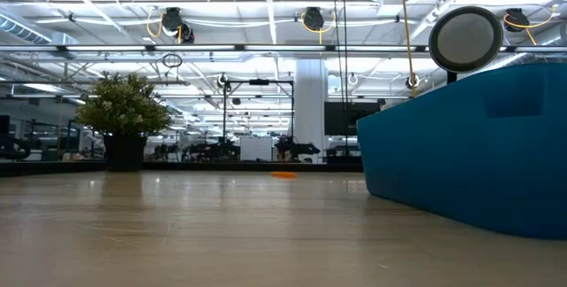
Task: Pick and place rubber bands into bin
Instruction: Put the black rubber band into the blue bin
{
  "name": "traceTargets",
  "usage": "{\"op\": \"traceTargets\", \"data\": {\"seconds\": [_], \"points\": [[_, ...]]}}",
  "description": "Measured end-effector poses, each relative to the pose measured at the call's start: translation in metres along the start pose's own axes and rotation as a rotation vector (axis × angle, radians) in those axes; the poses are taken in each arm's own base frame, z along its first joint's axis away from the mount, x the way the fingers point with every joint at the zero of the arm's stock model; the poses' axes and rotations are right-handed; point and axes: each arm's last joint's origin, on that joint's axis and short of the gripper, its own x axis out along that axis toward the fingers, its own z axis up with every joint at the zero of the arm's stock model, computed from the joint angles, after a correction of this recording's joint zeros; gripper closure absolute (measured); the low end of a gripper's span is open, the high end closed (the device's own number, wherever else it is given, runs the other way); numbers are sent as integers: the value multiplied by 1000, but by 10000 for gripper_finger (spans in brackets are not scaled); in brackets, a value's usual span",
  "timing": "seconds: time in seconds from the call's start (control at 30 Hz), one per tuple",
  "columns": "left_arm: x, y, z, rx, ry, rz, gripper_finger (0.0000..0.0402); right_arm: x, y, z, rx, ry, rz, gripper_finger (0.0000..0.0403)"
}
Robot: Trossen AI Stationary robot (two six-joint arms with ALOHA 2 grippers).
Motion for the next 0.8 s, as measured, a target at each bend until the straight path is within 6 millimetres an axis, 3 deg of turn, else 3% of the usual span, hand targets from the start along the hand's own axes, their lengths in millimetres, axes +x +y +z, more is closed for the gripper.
{"op": "traceTargets", "data": {"seconds": [0.2, 0.6, 0.8], "points": [[0, 0, 0, -1, -1, 2, 371, 0, 0, 0, 7, 0, 2, 397], [0, 1, 1, -44, -7, 10, 384, -2, 3, 2, -3, -3, 10, 401], [-1, 3, 3, -47, -25, 16, 335, -9, 6, 11, -20, -29, 24, 401]]}}
